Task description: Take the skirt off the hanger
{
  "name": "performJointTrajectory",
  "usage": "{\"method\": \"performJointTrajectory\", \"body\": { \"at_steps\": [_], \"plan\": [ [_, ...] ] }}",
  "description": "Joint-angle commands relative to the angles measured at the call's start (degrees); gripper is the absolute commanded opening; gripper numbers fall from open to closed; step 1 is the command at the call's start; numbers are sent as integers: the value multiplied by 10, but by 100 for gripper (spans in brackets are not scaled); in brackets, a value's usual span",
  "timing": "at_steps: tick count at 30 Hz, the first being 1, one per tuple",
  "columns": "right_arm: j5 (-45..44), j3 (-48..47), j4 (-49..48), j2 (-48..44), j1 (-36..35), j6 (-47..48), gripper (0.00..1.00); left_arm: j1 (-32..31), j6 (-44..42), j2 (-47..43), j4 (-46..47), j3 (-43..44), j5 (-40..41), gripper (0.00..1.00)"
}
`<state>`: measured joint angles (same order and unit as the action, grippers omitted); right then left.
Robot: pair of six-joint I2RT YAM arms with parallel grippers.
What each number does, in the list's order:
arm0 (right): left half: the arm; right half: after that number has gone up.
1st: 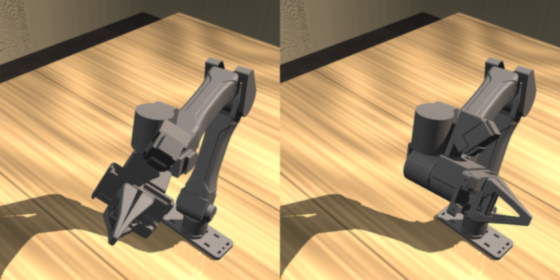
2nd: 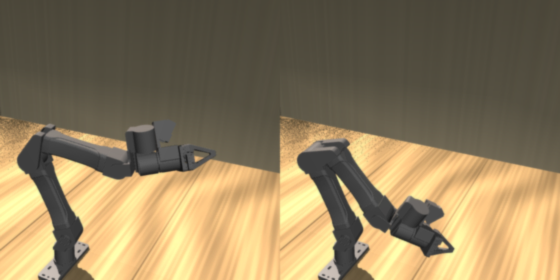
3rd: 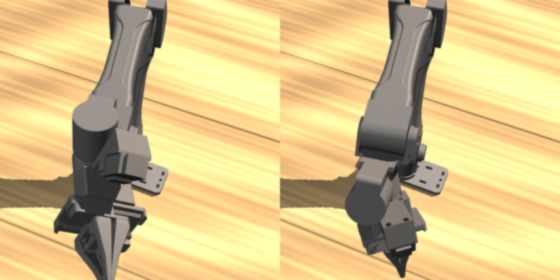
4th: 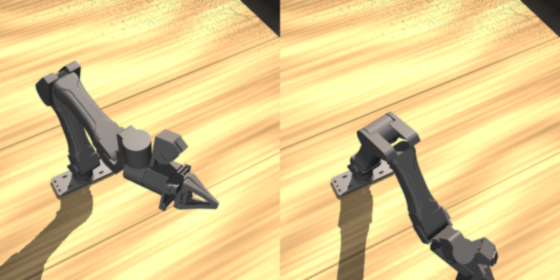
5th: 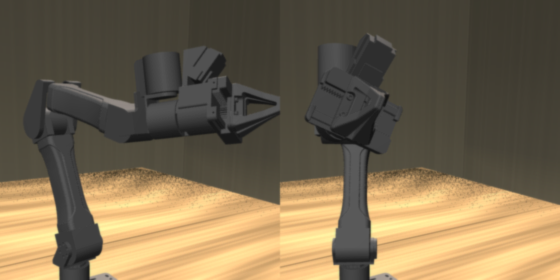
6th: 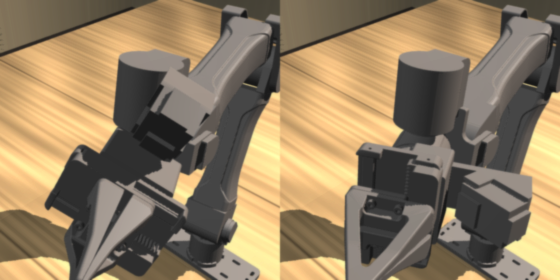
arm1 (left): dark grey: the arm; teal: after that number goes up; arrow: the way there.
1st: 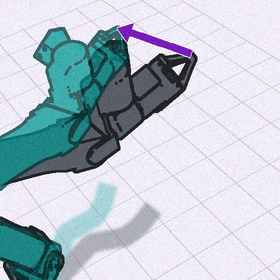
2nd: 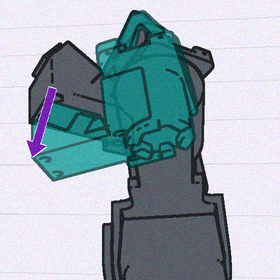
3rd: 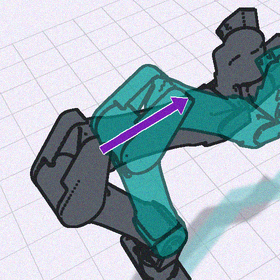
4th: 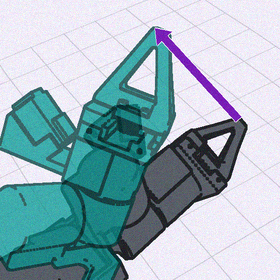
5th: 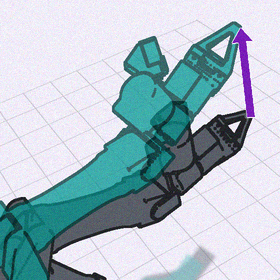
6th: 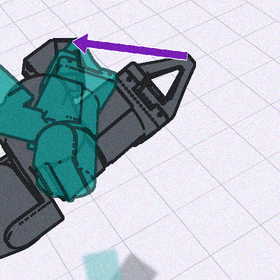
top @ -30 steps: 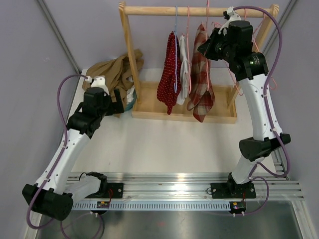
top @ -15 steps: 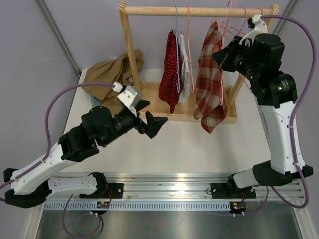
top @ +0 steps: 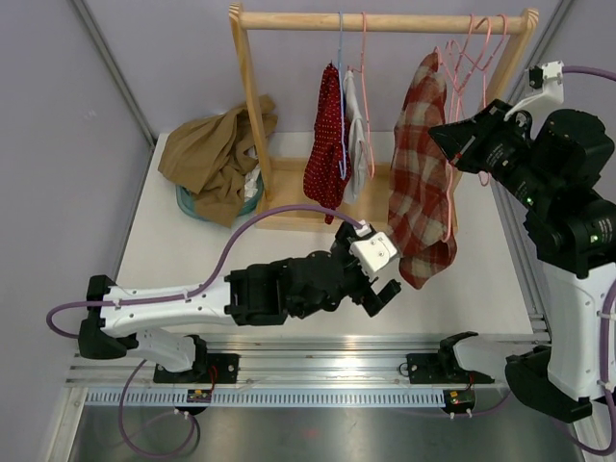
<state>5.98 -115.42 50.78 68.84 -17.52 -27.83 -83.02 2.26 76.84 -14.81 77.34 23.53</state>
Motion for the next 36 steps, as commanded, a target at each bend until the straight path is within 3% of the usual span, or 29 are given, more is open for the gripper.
{"method": "performJointTrajectory", "body": {
  "at_steps": [1, 8, 14, 24, 34, 36],
  "plan": [
    [27, 7, -37, -34, -1, -21, 0, -19, -34, -6, 99, 35, 80, 99],
    [40, 27, -32, -72, -2, -43, 0, -21, -53, 16, 119, 49, 77, 99],
    [42, 29, -33, -76, -2, -49, 0, -21, -36, 30, 104, 62, -15, 99],
    [47, 41, -43, -81, -1, -53, 0, -21, -28, 35, 114, 64, -45, 99],
    [59, 65, -56, -90, -1, -64, 0, -11, -59, 88, 106, 122, 21, 99],
    [56, 63, -52, -91, -2, -63, 0, -4, -62, 90, 109, 127, 29, 92]
  ]
}}
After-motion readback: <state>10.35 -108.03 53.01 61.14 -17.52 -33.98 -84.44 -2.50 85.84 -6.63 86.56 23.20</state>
